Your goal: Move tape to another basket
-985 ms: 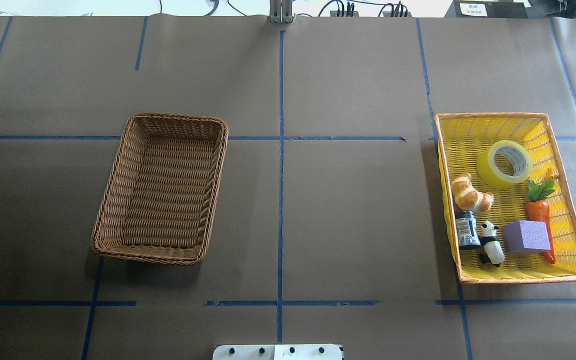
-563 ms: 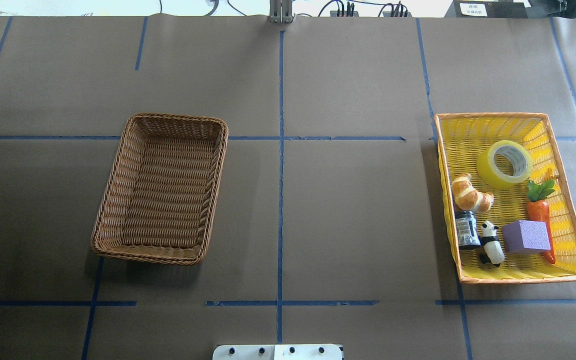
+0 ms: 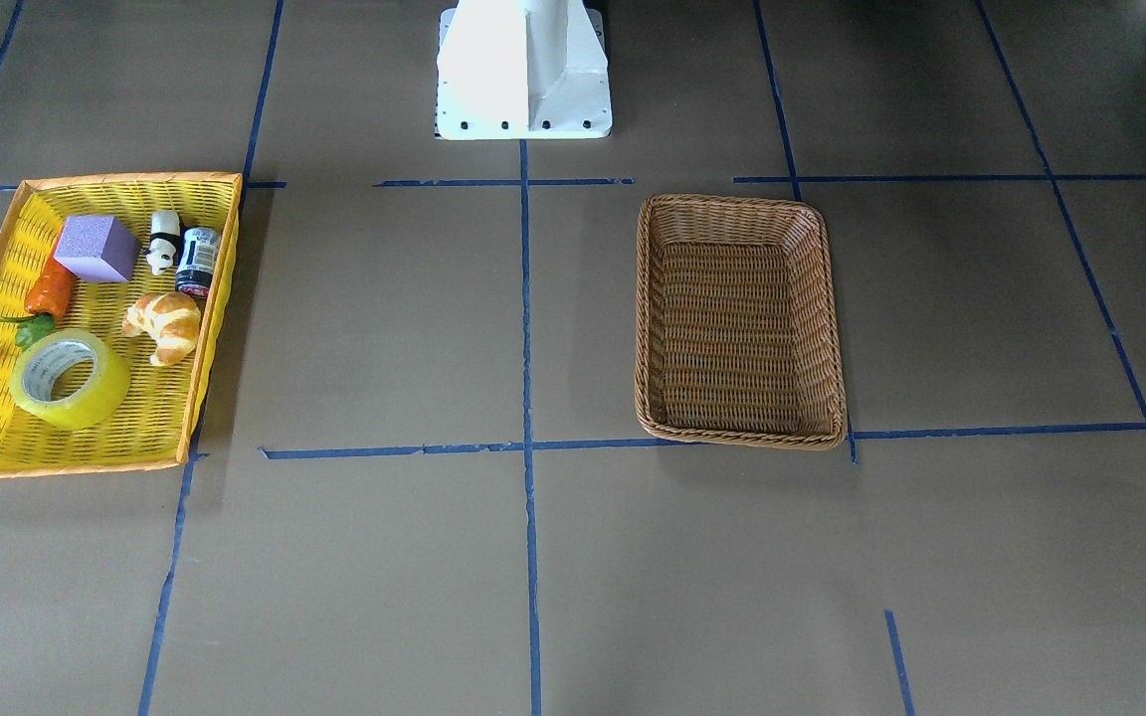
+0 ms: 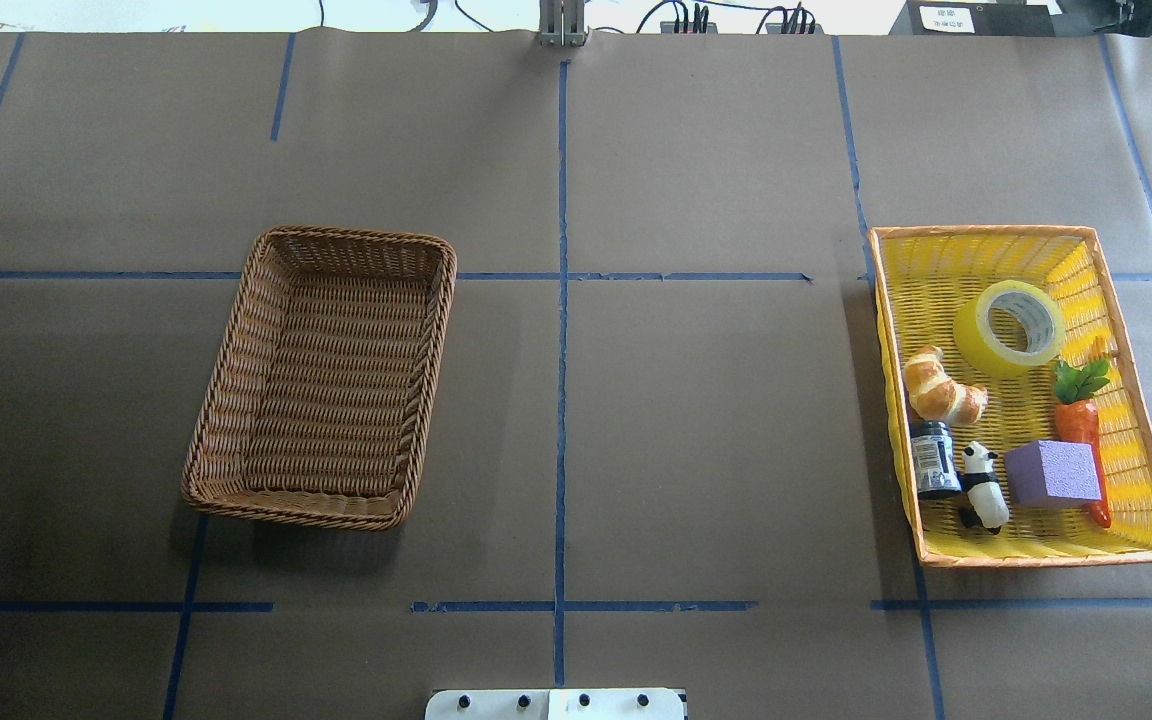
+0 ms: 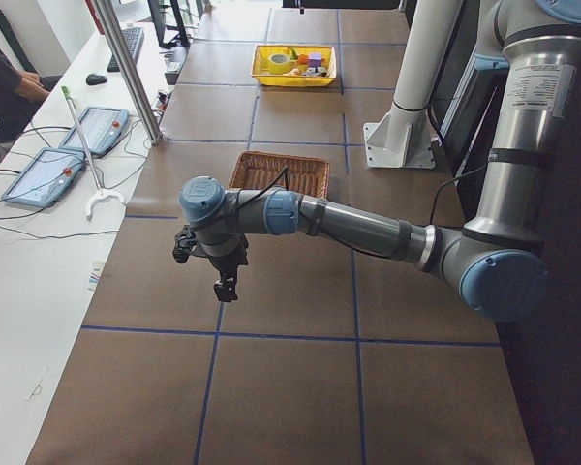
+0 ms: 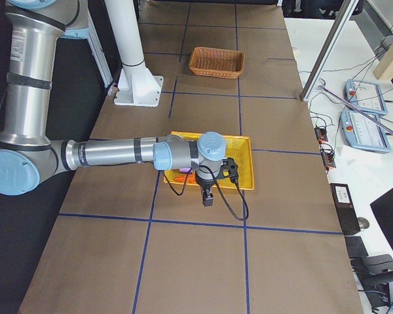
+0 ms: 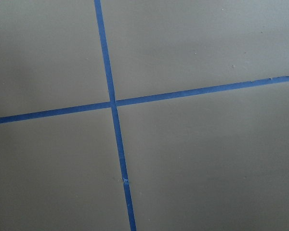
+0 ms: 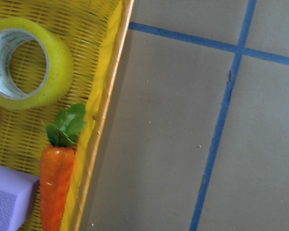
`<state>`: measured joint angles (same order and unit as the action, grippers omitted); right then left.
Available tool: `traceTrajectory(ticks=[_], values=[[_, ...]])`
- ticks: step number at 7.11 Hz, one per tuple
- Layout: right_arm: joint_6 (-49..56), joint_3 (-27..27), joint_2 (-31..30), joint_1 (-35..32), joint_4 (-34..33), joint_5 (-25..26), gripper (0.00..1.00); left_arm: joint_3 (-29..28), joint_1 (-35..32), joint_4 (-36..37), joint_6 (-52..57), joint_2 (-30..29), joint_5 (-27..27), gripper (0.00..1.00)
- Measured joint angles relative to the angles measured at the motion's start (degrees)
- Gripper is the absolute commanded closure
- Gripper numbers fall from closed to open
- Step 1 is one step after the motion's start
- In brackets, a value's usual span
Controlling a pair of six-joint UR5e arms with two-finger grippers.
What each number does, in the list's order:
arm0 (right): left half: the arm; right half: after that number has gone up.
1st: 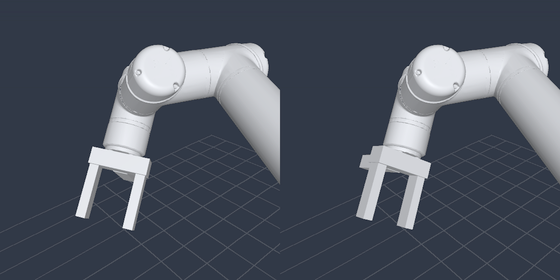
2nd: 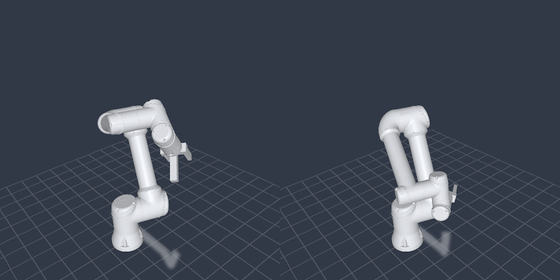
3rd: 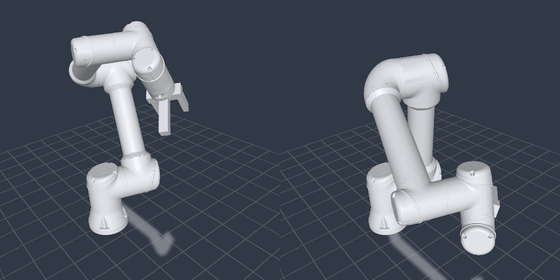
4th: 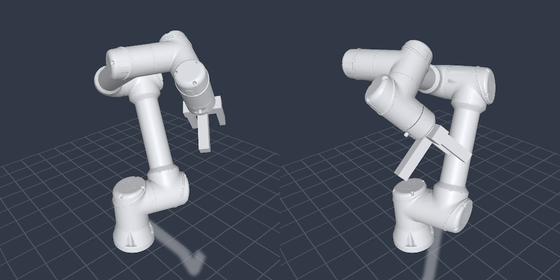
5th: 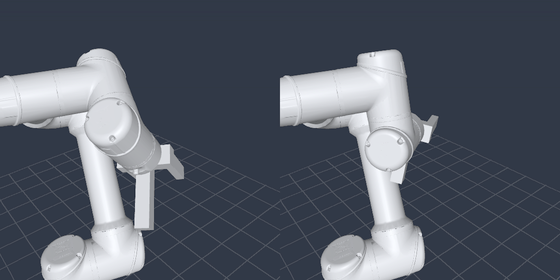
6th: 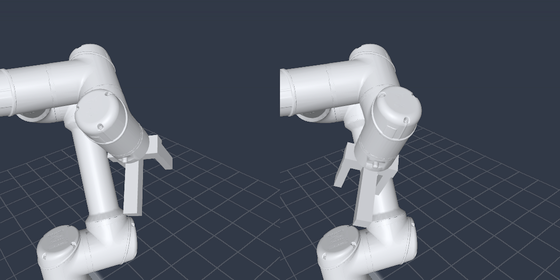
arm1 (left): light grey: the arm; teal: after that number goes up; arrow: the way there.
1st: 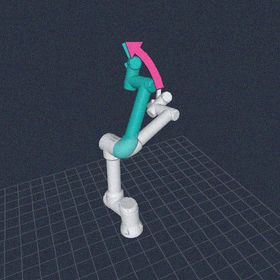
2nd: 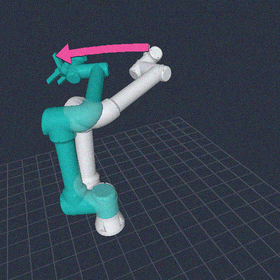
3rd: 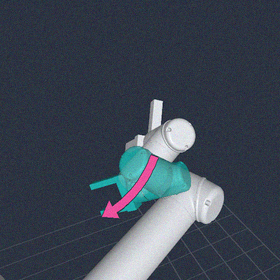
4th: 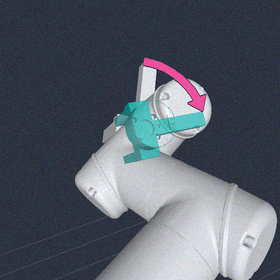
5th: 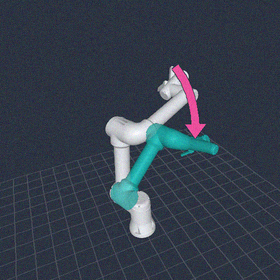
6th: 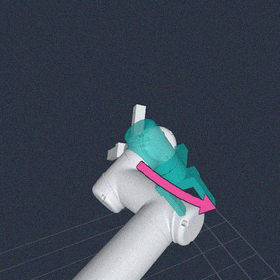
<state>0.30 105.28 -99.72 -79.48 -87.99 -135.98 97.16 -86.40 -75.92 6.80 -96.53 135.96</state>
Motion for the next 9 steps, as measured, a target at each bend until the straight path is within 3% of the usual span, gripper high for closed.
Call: traceTrajectory(ticks=[3, 5, 9], values=[[-20.55, -8.41, 6.29, 8.12, 16.15, 0.34, 0.02, 0.15, 0.01, -0.68, 0.0, 0.11, 0.15, 0.0], [-32.59, -12.44, 8.92, 13.06, 26.92, 2.25, 0.18, 0.54, 0.01, -0.71, -0.1, 0.11, 0.25, 0.0], [-35.96, -15.23, 11.4, 17.82, 29.69, 6.28, 0.19, 0.73, 0.01, -0.72, -0.07, 0.04, 0.27, 0.0]])
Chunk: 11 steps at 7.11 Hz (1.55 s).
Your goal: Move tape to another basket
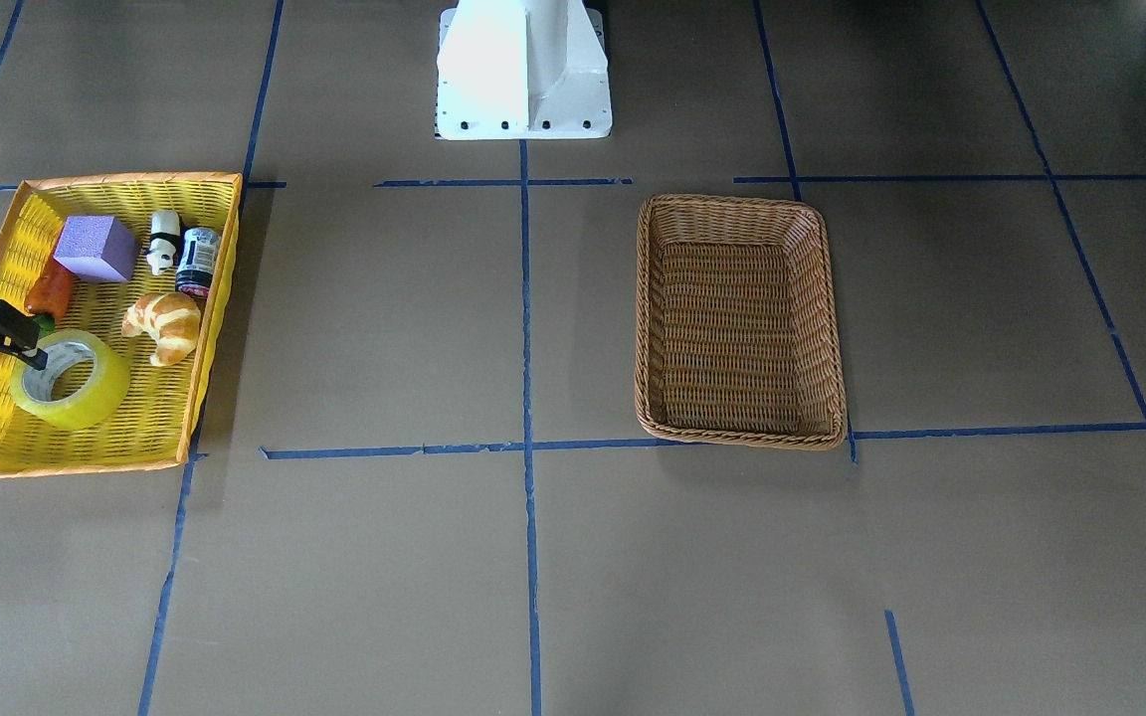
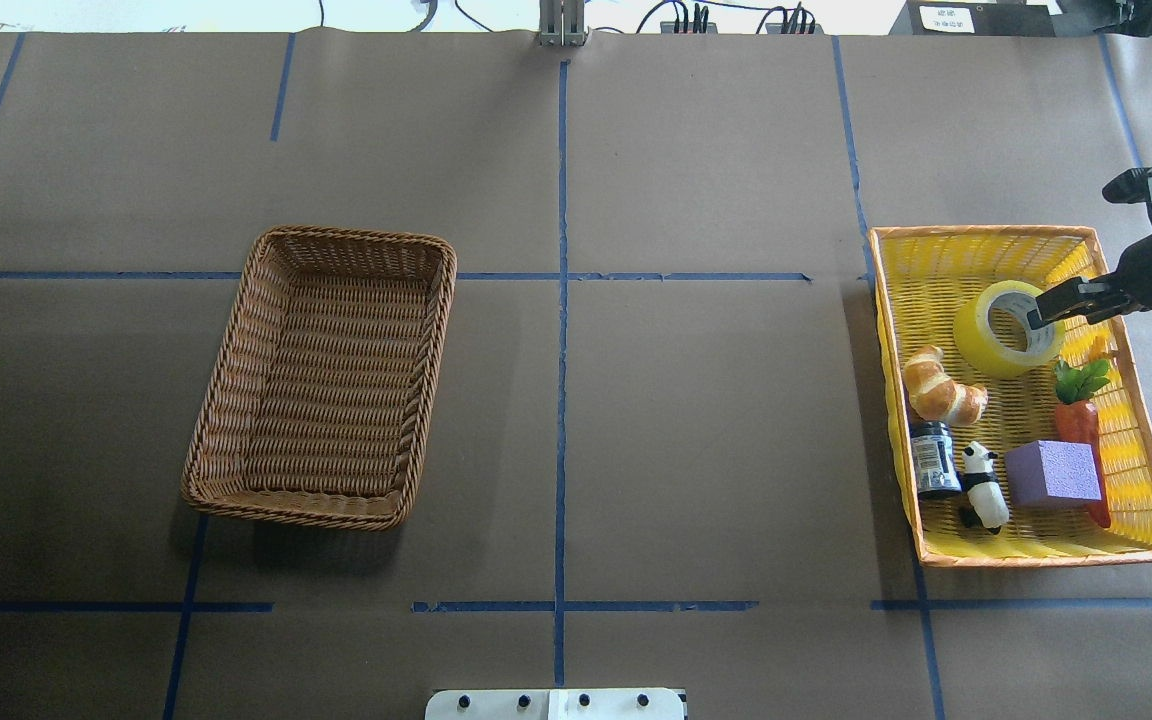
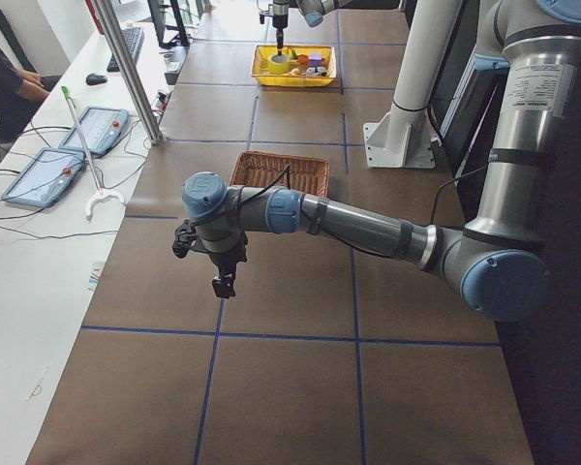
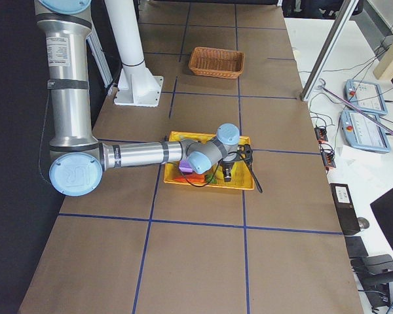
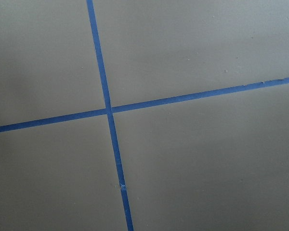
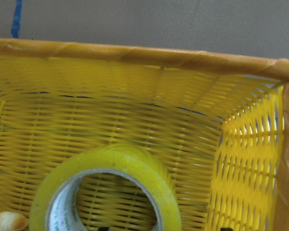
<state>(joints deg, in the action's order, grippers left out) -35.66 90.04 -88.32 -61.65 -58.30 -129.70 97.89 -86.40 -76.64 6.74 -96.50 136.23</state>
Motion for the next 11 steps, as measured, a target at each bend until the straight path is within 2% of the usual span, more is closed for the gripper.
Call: traceTrajectory(ticks=[1, 2, 3, 6, 8, 9, 11], values=[[-0.06, -0.6, 0.34, 0.81, 0.02, 0.57, 0.35, -0.01, 0.0, 0.0, 0.02, -0.01, 0.0, 0.0], [-0.09, -1.39, 0.76, 1.47, 0.02, 0.84, 0.85, -0.02, 0.0, 0.0, 0.03, -0.01, 0.0, 0.0], [-0.07, -2.33, 1.24, 1.93, 0.02, 0.95, 1.0, 0.02, 0.0, 0.0, 0.03, -0.01, 0.0, 0.0], [-0.03, -1.84, 1.8, 2.01, 0.04, 0.65, 1.0, 0.65, 0.02, -0.06, 0.03, -0.11, 0.65, 0.0], [-4.34, 4.46, 1.8, 1.89, -0.41, -0.97, 1.0, 1.29, 1.26, -0.94, -1.14, -0.34, 6.17, 0.0], [-12.32, 8.72, 2.5, 1.98, -0.37, -1.78, 1.0, 1.88, 4.3, -4.5, -4.91, -0.56, 8.51, 0.0], [-33.54, 15.13, 7.74, 5.76, 0.19, -2.33, 1.0, 3.94, 13.98, -20.23, -23.25, -1.7, 9.74, 0.0]])
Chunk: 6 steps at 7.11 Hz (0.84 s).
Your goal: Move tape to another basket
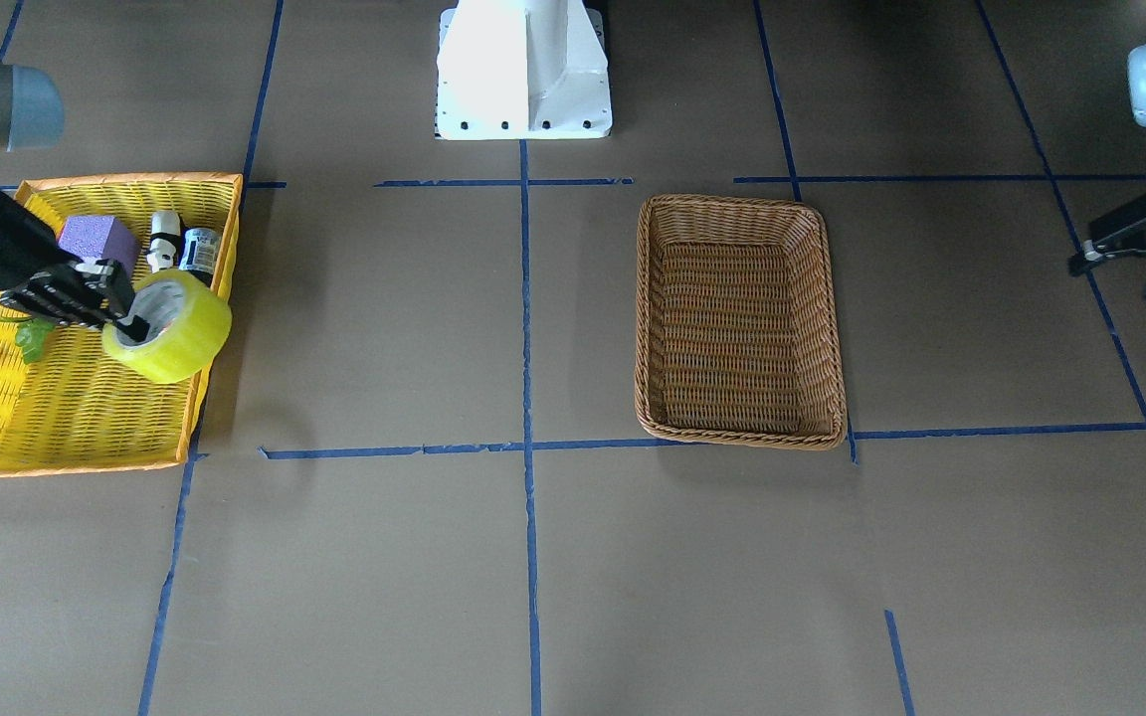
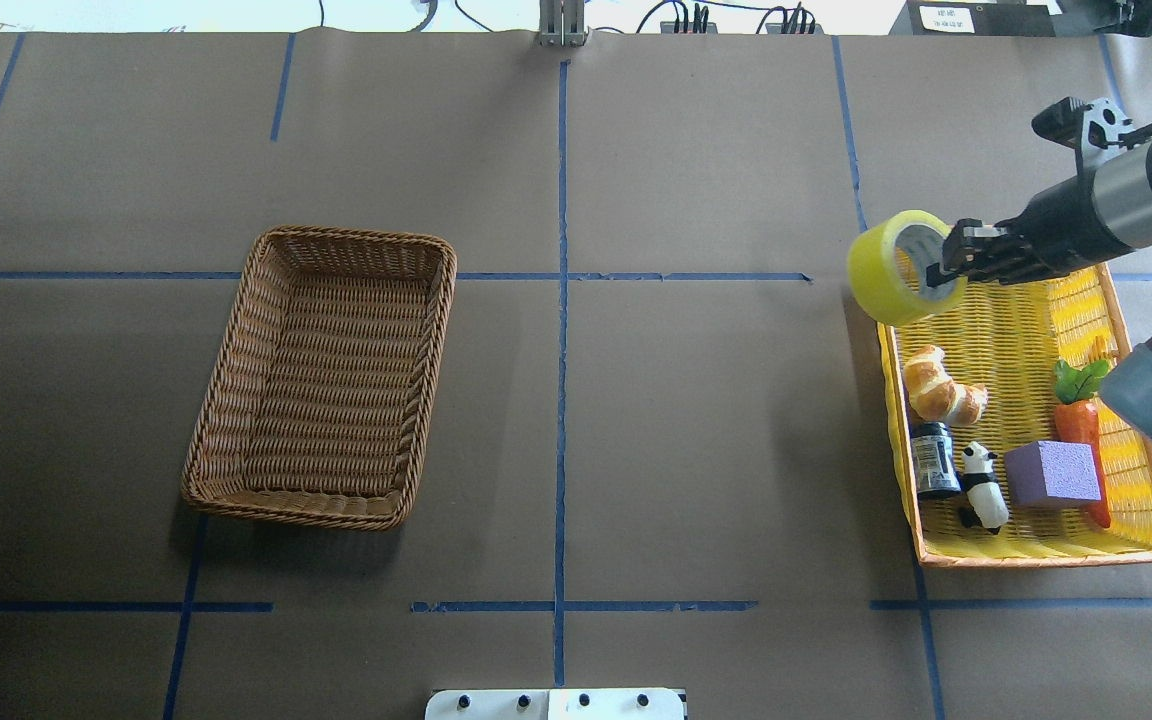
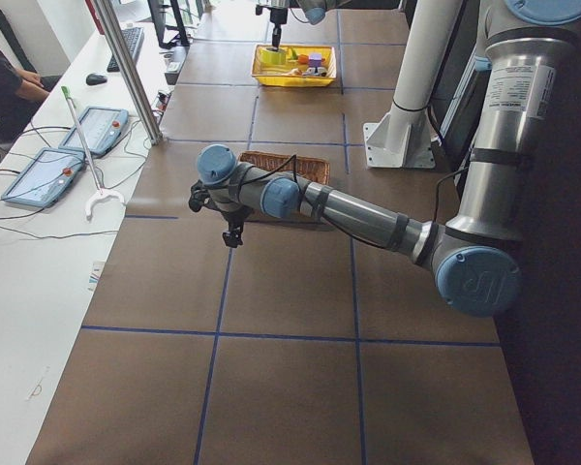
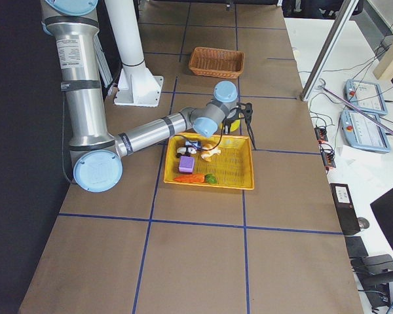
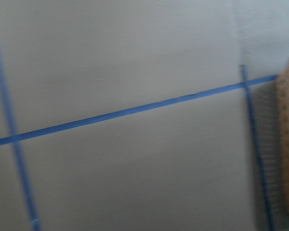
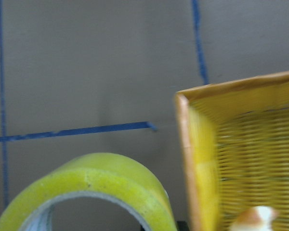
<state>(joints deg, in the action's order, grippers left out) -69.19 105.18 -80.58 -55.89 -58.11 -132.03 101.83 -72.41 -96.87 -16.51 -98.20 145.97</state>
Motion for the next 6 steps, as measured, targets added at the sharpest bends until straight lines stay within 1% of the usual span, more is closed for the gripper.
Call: traceTrajectory(ticks=[1, 2, 3, 4, 5, 6], values=[[-10.0, 1.4, 3.71, 3.25, 1.38, 0.06, 1.0, 0.19, 5.55, -8.41, -12.62, -3.16, -0.01, 0.0], [-17.59, 1.73, 6.24, 5.84, 4.64, 0.14, 1.0, -0.32, 11.43, -13.6, -24.36, -8.56, -0.51, 0.0], [-23.02, 1.66, 7.39, 7.58, 9.34, 0.2, 1.0, -0.71, 16.61, -16.01, -33.37, -14.44, -1.43, 0.0], [-27.63, 1.57, 8.03, 8.85, 14.32, 0.24, 1.0, -0.44, 20.01, -17.24, -39.95, -18.96, -2.17, 0.0], [-32.58, 1.49, 8.51, 9.83, 20.08, 0.29, 1.0, -0.02, 21.88, -19.58, -46.5, -22.23, -2.87, 0.0], [-38.13, 1.38, 8.69, 10.41, 26.97, 0.62, 1.0, 0.17, 23.37, -25.61, -54.03, -24.22, -5.48, 0.0]])
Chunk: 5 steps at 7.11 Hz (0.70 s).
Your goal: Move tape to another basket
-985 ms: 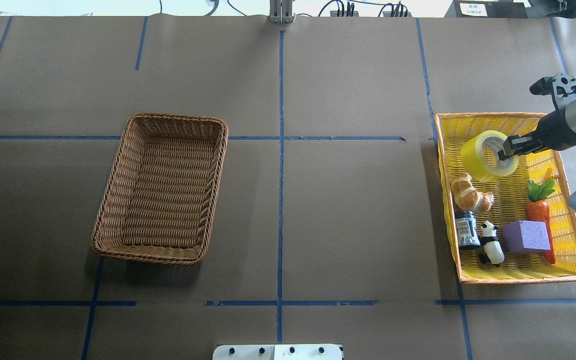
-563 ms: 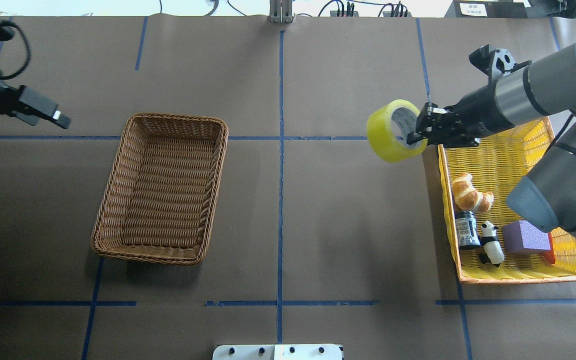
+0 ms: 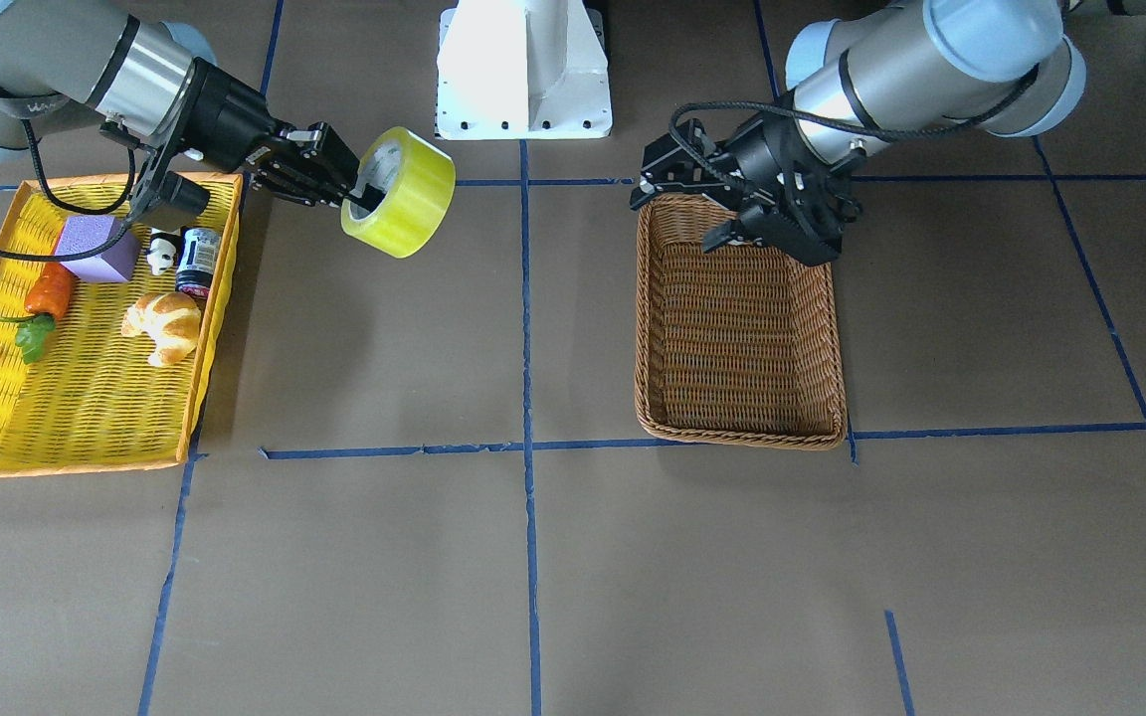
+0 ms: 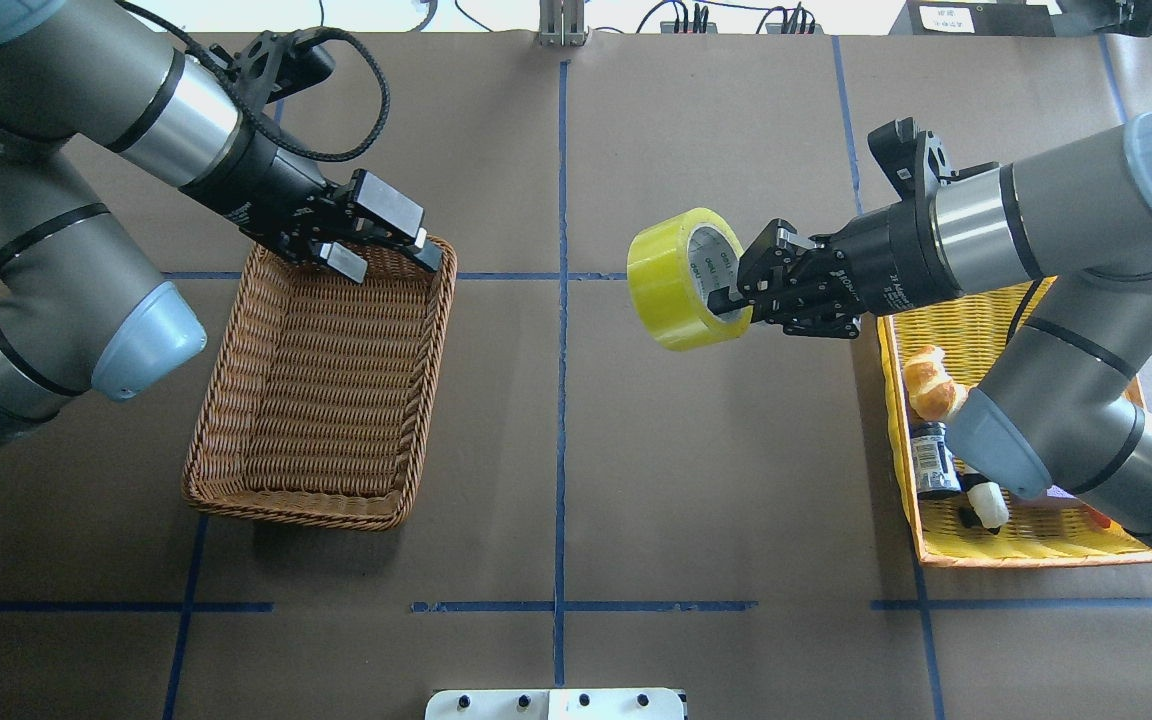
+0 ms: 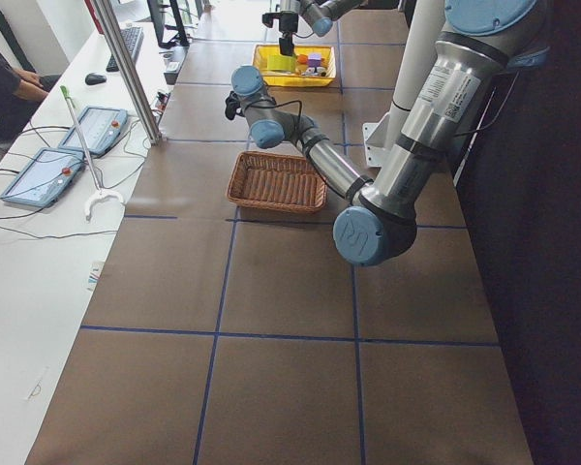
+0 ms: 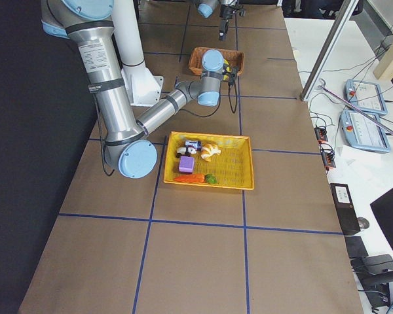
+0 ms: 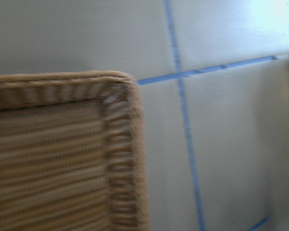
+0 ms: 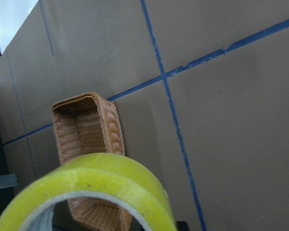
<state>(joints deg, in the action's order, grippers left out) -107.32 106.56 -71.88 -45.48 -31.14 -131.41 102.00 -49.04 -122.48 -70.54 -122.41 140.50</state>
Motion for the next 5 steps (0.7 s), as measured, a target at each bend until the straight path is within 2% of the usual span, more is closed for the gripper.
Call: traceTrajectory(ticks=[2, 3, 5], values=[[-9.51, -0.2, 0.05, 1.25, 11.62, 2.79, 1.0, -0.07, 6.11, -16.07, -13.32, -0.57, -13.73, 0.02], [-12.39, -0.55, 0.03, 1.86, 15.88, 4.35, 1.0, -0.35, 8.03, -24.47, -19.96, -0.47, -18.92, 0.02], [-18.72, -1.52, -0.12, 2.3, 24.2, 6.49, 1.0, -0.61, 9.11, -40.28, -35.57, -0.17, -22.66, 0.01]])
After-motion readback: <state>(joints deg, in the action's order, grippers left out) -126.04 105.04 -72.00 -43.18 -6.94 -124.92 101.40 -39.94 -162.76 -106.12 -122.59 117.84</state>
